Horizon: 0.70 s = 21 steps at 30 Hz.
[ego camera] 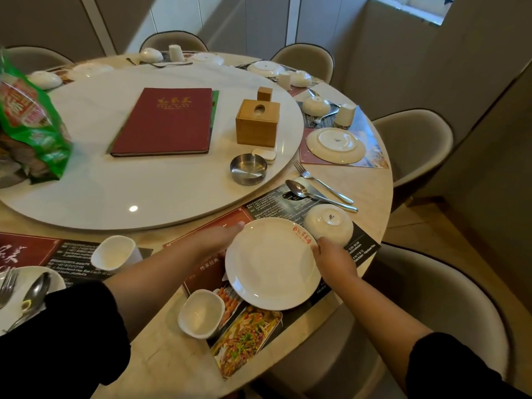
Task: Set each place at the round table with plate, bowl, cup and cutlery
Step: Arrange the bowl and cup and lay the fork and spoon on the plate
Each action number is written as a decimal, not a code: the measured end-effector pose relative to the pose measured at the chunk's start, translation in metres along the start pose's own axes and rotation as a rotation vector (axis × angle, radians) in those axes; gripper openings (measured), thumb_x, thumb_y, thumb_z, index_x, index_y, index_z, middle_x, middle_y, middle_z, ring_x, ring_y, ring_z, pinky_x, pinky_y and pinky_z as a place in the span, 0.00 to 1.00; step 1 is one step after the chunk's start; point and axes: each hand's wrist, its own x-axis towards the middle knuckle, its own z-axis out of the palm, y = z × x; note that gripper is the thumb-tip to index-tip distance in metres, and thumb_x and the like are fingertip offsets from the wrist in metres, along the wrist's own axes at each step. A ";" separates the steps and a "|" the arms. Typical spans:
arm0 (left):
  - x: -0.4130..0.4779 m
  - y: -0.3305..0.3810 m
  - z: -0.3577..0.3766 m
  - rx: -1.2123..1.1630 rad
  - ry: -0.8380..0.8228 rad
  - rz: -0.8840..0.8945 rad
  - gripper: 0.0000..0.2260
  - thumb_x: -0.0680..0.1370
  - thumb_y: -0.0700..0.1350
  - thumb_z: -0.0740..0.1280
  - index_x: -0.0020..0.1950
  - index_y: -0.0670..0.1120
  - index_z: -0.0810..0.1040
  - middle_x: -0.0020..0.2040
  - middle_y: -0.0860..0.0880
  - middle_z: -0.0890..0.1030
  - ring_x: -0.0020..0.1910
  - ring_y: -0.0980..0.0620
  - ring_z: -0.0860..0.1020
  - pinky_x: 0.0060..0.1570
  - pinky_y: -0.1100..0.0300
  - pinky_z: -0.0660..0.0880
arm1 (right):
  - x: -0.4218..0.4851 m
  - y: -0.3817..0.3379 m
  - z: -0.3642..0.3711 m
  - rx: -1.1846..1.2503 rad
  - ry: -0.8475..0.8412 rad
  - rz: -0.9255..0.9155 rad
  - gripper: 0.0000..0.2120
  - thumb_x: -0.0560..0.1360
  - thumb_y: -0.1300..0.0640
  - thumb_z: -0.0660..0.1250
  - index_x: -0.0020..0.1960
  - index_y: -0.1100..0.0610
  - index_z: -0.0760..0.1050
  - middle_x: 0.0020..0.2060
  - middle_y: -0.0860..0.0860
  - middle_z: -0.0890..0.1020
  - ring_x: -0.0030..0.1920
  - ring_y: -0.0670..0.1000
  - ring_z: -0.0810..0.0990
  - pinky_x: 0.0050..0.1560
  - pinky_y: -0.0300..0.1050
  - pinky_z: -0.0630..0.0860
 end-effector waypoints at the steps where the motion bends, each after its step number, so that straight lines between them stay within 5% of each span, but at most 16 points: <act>1: 0.000 0.002 0.000 0.029 -0.004 -0.001 0.35 0.74 0.70 0.50 0.70 0.46 0.71 0.62 0.46 0.78 0.57 0.46 0.77 0.57 0.53 0.69 | -0.001 0.000 -0.003 -0.040 -0.010 -0.022 0.13 0.81 0.48 0.53 0.53 0.54 0.71 0.42 0.49 0.77 0.44 0.50 0.78 0.44 0.48 0.77; 6: -0.009 0.036 -0.004 0.164 0.010 0.126 0.36 0.74 0.70 0.54 0.72 0.45 0.67 0.73 0.45 0.67 0.70 0.44 0.67 0.70 0.49 0.62 | 0.002 0.005 -0.034 -0.103 0.153 -0.104 0.14 0.80 0.44 0.55 0.49 0.53 0.73 0.37 0.47 0.74 0.38 0.47 0.74 0.37 0.42 0.71; 9: -0.017 0.077 0.000 0.099 0.037 0.272 0.28 0.80 0.58 0.55 0.76 0.44 0.59 0.75 0.45 0.62 0.73 0.46 0.63 0.68 0.55 0.61 | 0.016 0.021 -0.056 0.166 0.288 -0.174 0.14 0.76 0.46 0.64 0.57 0.52 0.73 0.51 0.48 0.75 0.49 0.49 0.75 0.45 0.43 0.74; 15: -0.006 0.147 0.046 0.112 -0.099 0.388 0.23 0.82 0.55 0.51 0.75 0.46 0.61 0.75 0.45 0.63 0.73 0.47 0.63 0.66 0.55 0.62 | 0.059 0.054 -0.069 0.015 -0.109 -0.269 0.53 0.58 0.42 0.79 0.74 0.43 0.52 0.76 0.49 0.52 0.75 0.54 0.52 0.72 0.55 0.59; 21: 0.032 0.155 0.086 0.115 -0.165 0.267 0.32 0.79 0.64 0.50 0.77 0.46 0.56 0.75 0.42 0.63 0.72 0.43 0.63 0.67 0.50 0.62 | 0.086 0.066 -0.045 -0.029 -0.181 -0.425 0.58 0.56 0.40 0.79 0.76 0.45 0.48 0.77 0.49 0.47 0.76 0.53 0.48 0.74 0.50 0.54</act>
